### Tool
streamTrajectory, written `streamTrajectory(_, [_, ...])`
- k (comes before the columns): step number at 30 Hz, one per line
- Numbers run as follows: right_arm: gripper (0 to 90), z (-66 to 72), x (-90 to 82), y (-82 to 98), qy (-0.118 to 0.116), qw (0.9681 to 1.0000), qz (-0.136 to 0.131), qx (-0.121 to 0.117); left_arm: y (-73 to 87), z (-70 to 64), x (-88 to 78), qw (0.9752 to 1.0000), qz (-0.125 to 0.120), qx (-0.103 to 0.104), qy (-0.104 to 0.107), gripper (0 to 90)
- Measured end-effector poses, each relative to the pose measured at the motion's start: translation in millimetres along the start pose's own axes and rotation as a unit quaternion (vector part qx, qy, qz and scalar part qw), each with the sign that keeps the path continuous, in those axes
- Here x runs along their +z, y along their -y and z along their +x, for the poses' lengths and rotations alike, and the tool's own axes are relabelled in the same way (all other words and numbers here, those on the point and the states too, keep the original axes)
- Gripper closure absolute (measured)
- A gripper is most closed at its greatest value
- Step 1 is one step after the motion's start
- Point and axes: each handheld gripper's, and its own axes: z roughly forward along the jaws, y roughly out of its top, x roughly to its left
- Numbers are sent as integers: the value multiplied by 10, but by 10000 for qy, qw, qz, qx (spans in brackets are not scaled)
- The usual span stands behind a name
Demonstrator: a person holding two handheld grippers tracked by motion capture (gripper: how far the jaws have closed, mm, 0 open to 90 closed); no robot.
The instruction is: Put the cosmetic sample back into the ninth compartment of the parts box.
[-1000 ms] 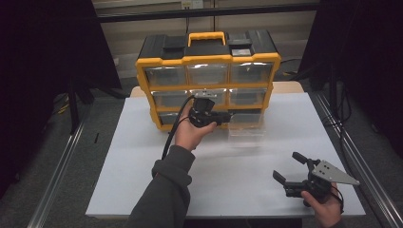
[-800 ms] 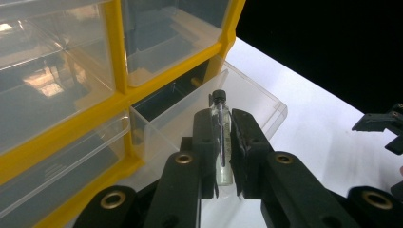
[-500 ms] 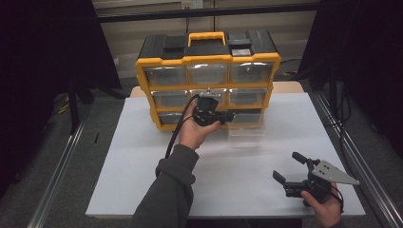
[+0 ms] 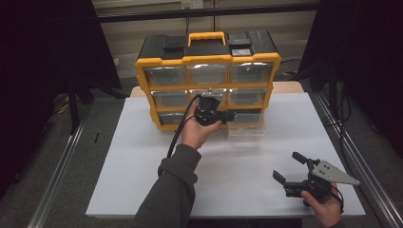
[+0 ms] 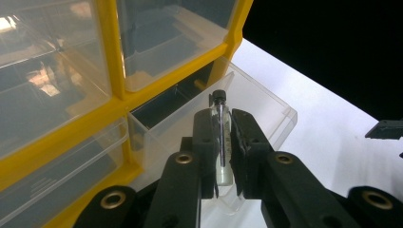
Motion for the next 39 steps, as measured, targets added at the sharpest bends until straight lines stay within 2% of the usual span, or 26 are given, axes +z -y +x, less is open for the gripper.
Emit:
streamTrajectory(10, [12, 6, 2, 2, -9, 10000, 21, 7, 5, -18, 55, 10000, 23, 20, -25, 812])
streamTrajectory(11, [12, 6, 2, 2, -11, 10000, 18, 8, 2, -15, 58, 10000, 43, 77, -21, 811])
streamTrajectory(14, [12, 5, 3, 2, -10, 10000, 17, 9, 5, -27, 80, 10000, -8, 8, -17, 811])
streamTrajectory(19, [12, 6, 4, 2, -8, 10000, 15, -4, 9, -24, 120, 10000, -17, 30, 8, 811])
streamTrajectory(26, [12, 5, 4, 3, -11, 10000, 16, -8, 11, -30, 139, 9999, 49, 58, -84, 811])
streamTrajectory(29, [13, 6, 3, 2, -21, 10000, 27, -10, 18, -32, 157, 10000, -13, 14, -16, 811])
streamTrajectory(32, [12, 7, 3, 1, -17, 10000, 15, 6, 18, -34, 169, 10000, 44, 43, -37, 811])
streamTrajectory(39, [13, 5, 5, 3, -9, 10000, 16, 4, 26, -33, 208, 10000, 10, 36, -43, 811])
